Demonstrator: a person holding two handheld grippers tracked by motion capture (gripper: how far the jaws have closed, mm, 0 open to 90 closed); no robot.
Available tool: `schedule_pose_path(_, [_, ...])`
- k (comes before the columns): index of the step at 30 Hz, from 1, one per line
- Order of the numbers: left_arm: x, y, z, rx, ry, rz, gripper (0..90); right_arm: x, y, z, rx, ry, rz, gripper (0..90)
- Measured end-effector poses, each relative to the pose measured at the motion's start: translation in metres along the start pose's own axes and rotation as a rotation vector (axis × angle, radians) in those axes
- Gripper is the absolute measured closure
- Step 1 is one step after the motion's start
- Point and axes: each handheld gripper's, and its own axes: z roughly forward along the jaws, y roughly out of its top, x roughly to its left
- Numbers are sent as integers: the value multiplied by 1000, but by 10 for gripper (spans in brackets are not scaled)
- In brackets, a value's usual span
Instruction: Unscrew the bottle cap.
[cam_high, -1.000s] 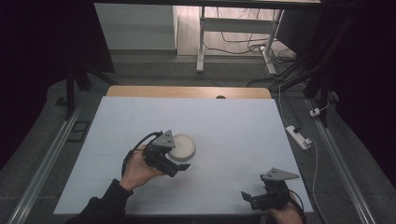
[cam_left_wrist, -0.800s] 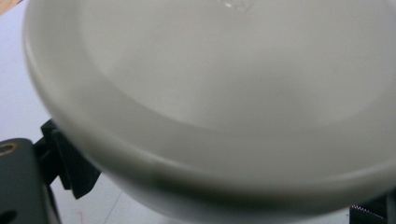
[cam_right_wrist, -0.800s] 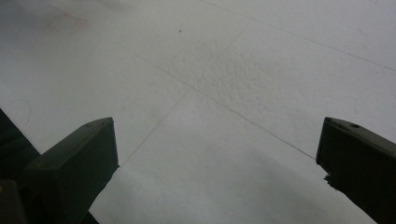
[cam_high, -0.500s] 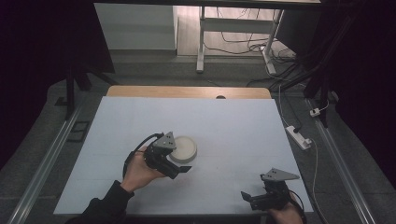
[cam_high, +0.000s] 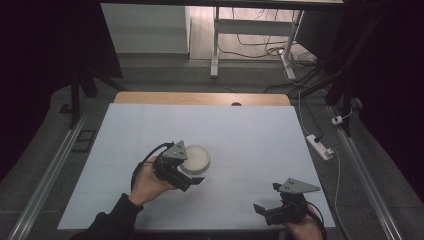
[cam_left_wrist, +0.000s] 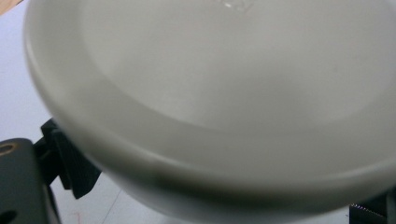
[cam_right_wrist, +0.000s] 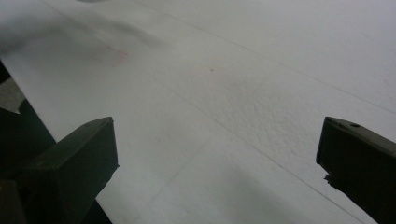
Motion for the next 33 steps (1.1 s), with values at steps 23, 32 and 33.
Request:
schedule_pose_path(23, [2,-4,4,15,-6,3,73,21,47,21,-65,123,-58,0])
schedule_pose_path(32, [1,-4,7,19,-8,6,73,31,67,32,-53,129,-85,0])
schedule_pose_path(33, [1,-4,7,19,-10,6,73,33,69,34,-51,129,-91,0])
